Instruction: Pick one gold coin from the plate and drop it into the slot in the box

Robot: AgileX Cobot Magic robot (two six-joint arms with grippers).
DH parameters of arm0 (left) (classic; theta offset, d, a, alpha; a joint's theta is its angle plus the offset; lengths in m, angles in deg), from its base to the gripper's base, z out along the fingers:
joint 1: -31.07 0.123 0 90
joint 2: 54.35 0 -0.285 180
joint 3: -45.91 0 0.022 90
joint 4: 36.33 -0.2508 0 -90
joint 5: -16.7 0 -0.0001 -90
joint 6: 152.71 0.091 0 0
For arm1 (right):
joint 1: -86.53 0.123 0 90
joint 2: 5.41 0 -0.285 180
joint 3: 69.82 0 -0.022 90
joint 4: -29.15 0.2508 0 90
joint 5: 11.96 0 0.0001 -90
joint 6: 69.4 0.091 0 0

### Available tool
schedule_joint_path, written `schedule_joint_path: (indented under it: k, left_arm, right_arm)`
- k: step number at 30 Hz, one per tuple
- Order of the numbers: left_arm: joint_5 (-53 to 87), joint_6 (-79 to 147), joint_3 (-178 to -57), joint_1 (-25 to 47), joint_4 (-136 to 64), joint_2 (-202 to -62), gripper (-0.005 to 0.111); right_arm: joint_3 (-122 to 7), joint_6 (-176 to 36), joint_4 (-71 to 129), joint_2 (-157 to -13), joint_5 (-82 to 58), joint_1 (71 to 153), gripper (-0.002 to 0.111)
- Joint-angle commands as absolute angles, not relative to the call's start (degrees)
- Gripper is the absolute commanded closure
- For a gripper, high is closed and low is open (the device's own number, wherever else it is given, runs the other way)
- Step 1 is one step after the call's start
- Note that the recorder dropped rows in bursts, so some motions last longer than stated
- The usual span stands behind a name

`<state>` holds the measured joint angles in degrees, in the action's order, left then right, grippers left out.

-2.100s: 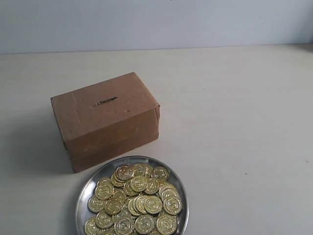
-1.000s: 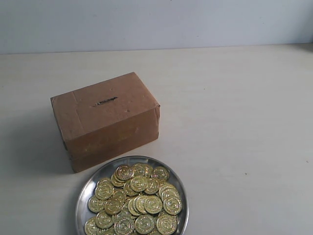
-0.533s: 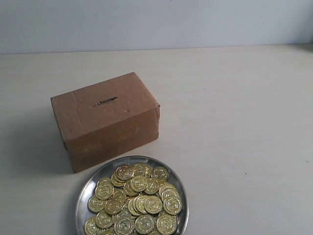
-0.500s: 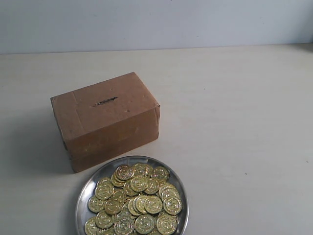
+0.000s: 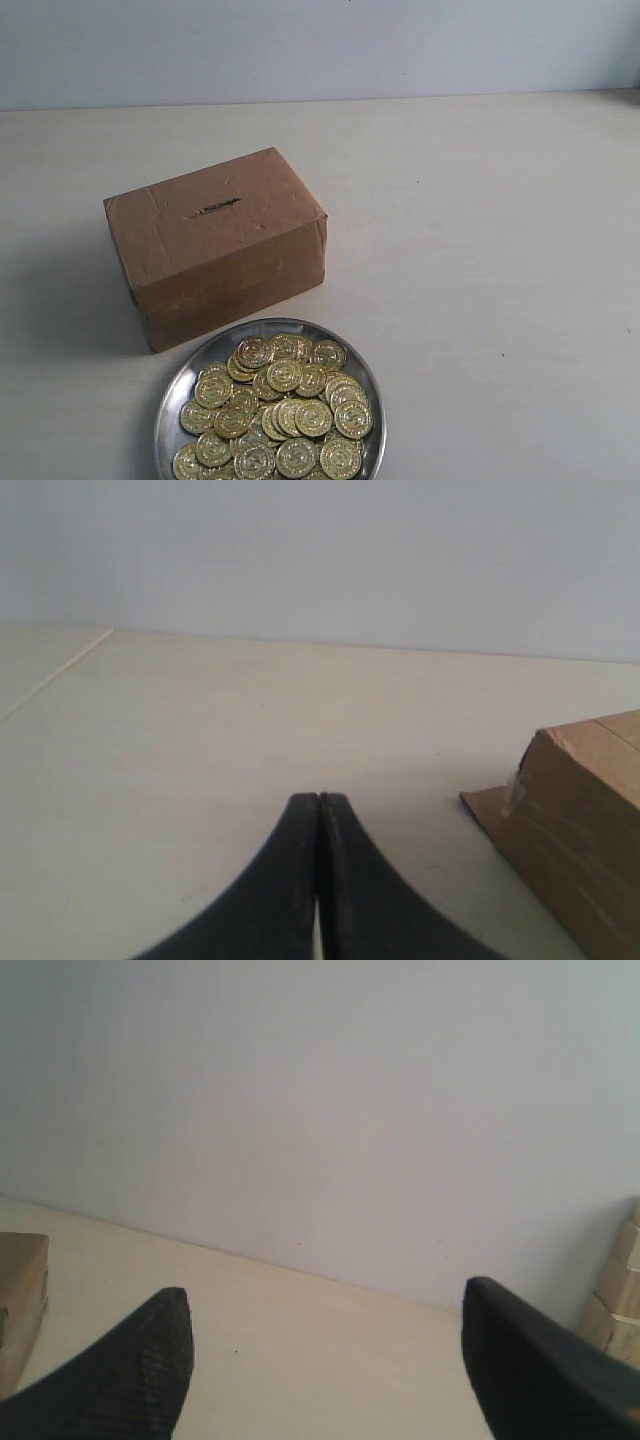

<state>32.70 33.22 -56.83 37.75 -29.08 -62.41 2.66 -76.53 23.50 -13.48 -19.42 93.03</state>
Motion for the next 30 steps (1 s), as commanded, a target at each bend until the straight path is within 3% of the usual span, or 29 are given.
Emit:
schedule_joint_path:
  k: [1, 7, 18, 30]
  left_arm:
    - [35.50, 32.90, -56.87, 37.92, -25.40, -62.14, 0.107]
    - [36.95, 32.90, -56.87, 37.92, -25.40, -62.14, 0.107]
    - [37.11, 32.90, -56.87, 37.92, -25.40, -62.14, 0.107]
    - [37.11, 32.90, -56.87, 37.92, -25.40, -62.14, 0.107]
  right_arm:
    - [2.99, -76.71, 23.11, -13.20, -24.32, 92.82, 0.037]
    - [3.15, -76.85, 30.50, -13.20, -35.42, 92.82, 0.043]
    - [7.40, -76.72, 30.32, -13.20, -31.55, 92.82, 0.045]
    - [7.40, -57.41, 30.61, -13.20, -29.73, 92.82, 0.045]
